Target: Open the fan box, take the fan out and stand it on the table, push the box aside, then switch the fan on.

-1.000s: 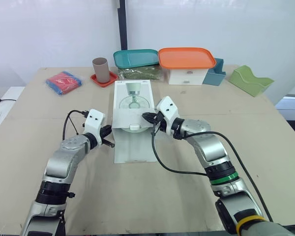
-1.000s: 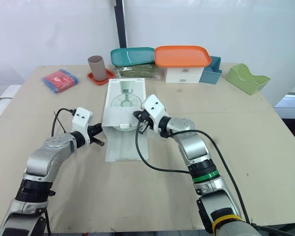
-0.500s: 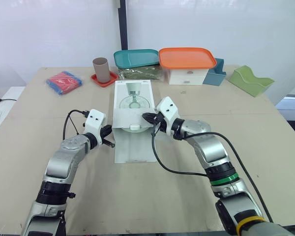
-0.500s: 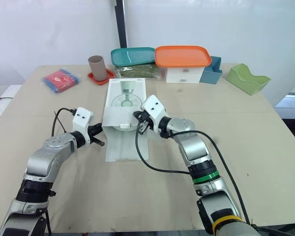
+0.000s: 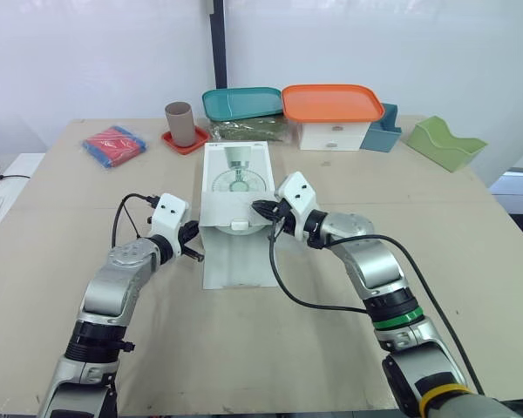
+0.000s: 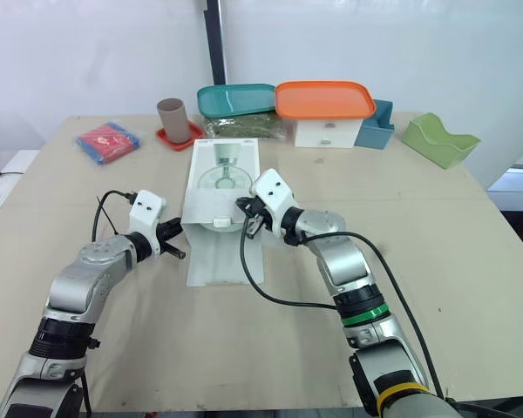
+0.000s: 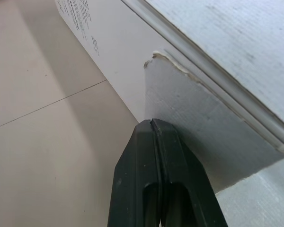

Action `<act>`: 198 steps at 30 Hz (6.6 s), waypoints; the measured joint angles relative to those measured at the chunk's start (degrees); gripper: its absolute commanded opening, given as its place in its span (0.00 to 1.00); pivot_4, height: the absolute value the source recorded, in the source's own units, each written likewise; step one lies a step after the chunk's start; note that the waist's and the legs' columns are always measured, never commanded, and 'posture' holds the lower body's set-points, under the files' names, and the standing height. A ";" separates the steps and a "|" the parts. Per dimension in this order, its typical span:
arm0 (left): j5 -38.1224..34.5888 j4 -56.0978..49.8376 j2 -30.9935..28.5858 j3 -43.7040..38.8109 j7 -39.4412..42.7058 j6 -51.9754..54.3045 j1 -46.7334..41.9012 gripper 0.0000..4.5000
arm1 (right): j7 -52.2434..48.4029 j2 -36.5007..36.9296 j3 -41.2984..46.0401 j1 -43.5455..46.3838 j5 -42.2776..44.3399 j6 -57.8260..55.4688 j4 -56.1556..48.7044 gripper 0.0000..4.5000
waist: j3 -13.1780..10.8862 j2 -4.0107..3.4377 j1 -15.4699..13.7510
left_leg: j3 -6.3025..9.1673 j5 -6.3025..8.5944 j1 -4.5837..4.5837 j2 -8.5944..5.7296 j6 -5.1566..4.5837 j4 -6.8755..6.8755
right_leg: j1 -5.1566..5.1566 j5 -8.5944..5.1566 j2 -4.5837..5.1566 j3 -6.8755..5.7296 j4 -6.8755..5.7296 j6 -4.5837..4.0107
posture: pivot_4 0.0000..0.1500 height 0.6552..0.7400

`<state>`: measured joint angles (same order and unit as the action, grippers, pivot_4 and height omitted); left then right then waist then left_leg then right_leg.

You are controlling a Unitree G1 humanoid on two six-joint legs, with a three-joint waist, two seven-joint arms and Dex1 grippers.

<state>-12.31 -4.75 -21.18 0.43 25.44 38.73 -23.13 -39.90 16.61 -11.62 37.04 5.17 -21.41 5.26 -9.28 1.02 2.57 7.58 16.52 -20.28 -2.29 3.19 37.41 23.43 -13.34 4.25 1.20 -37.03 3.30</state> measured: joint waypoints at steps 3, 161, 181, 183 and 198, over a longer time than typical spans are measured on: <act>-0.35 -0.06 0.17 -0.59 0.13 -0.68 0.49 0.00 | 0.02 -0.07 -0.04 -0.01 0.00 -0.01 -0.01 0.01 | 0.00 0.00 0.00 | -0.01 0.00 0.00 0.00 0.00 0.00 | 0.00 0.00 0.00 0.00 0.00 0.00 | 1.00 1.00; -83.08 -15.29 -0.64 -11.92 -27.49 8.35 26.64 0.99 | -1.13 -1.50 -2.24 -0.76 -0.86 -1.96 -2.84 0.00 | 0.02 0.00 -0.25 | 0.01 0.03 0.07 0.04 0.10 -0.14 | -0.06 -0.12 -0.04 0.02 0.13 -0.07 | 1.00 1.00; -76.89 -4.73 2.27 -9.32 -24.03 11.78 17.05 0.93 | -1.17 -1.66 -2.28 -0.63 -0.93 -2.23 -2.88 0.00 | 0.02 0.01 -0.30 | 0.05 0.02 0.07 0.03 0.12 -0.14 | -0.06 -0.12 -0.05 0.01 0.13 -0.06 | 1.00 1.00; -76.90 -4.73 2.40 -9.35 -23.46 12.16 17.00 0.81 | -1.10 -1.65 -2.28 -0.66 -0.93 -2.35 -2.96 0.00 | 0.02 0.01 -0.30 | 0.05 0.02 0.07 0.03 0.12 -0.14 | -0.06 -0.12 -0.05 0.01 0.14 -0.06 | 1.00 1.00; -79.82 -6.28 3.62 -10.18 -22.54 13.16 19.82 0.40 | -0.84 -1.58 -2.07 -1.11 -0.94 -2.52 -3.60 0.00 | 0.03 0.01 0.03 | 0.06 0.04 0.07 0.05 0.17 -0.21 | -0.01 -0.14 -0.04 0.02 0.14 -0.04 | 1.00 1.00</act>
<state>-92.13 -11.03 -17.57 -9.74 2.90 51.88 -3.31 -40.73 15.03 -13.69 35.92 4.23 -23.93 1.66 -9.26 1.04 2.60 7.65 16.56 -20.21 -2.24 3.36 37.20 23.43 -13.47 4.21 1.21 -36.90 3.26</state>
